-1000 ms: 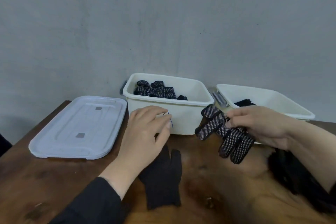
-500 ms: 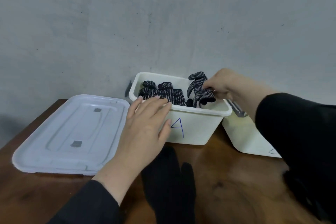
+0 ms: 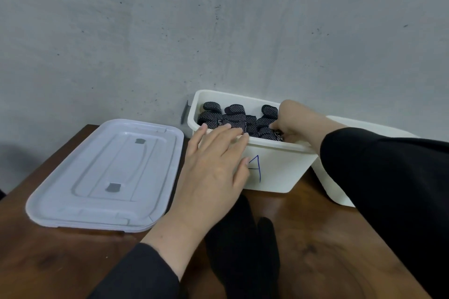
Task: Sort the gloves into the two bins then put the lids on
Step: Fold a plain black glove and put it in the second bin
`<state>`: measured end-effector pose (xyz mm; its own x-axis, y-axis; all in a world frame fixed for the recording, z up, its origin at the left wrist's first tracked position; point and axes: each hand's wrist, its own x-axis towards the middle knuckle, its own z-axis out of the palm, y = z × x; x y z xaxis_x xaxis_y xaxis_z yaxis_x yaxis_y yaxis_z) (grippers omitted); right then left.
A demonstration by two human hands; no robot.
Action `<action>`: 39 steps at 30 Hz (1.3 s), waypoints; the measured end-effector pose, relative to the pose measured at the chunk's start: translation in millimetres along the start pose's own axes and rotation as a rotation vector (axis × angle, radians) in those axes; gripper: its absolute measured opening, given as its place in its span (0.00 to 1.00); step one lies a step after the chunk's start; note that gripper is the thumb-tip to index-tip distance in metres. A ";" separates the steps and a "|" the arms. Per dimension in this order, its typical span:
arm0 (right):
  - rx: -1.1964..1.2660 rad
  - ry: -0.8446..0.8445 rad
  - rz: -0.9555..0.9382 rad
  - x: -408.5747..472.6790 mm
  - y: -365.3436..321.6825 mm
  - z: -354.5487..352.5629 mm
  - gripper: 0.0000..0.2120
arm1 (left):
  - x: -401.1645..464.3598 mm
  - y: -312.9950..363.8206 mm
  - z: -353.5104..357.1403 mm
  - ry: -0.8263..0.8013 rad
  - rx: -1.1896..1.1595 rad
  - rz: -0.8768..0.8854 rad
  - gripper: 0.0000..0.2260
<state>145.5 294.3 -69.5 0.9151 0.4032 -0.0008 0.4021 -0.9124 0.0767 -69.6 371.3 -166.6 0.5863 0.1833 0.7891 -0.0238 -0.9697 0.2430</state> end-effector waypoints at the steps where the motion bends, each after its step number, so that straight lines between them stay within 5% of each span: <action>1: -0.021 0.007 -0.008 1.0 1.2 -1.5 0.20 | 0.1 0.0 -0.1 0.000 -0.003 0.000 0.17; 5: -0.011 0.082 -0.093 -3.3 15.0 -11.4 0.16 | -1.2 2.0 -0.1 0.002 0.000 -0.003 0.17; 10: 0.735 0.417 -0.215 -55.0 49.3 -22.6 0.14 | -3.6 25.4 -5.9 0.000 -0.010 0.008 0.15; 12: 0.834 0.547 -0.245 -101.1 67.9 -12.8 0.14 | -7.6 43.7 -6.3 -0.020 -0.056 0.064 0.14; 15: 0.715 0.615 -0.272 -171.3 105.2 23.8 0.14 | -17.4 77.3 -1.0 -0.100 -0.134 0.130 0.12; 19: 0.611 0.426 -0.143 -227.5 167.0 93.5 0.08 | -25.3 143.1 -2.5 -0.382 -0.231 0.097 0.16; 25: 0.461 0.306 -0.164 -274.2 244.2 154.4 0.13 | -59.3 225.1 40.5 -0.681 -0.353 0.003 0.17; 34: 0.561 0.509 -0.104 -283.2 264.2 172.4 0.10 | -67.6 278.7 95.1 -0.685 -0.317 -0.140 0.18; 39: 0.324 0.647 0.036 -271.0 288.3 177.7 0.13 | -70.1 268.9 97.6 -0.677 -0.365 -0.139 0.18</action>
<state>18.7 -90.6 -224.3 0.7671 0.2420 0.5942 0.4528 -0.8603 -0.2341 -38.0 81.9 -211.6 0.9671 0.0469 0.2499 -0.1099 -0.8090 0.5774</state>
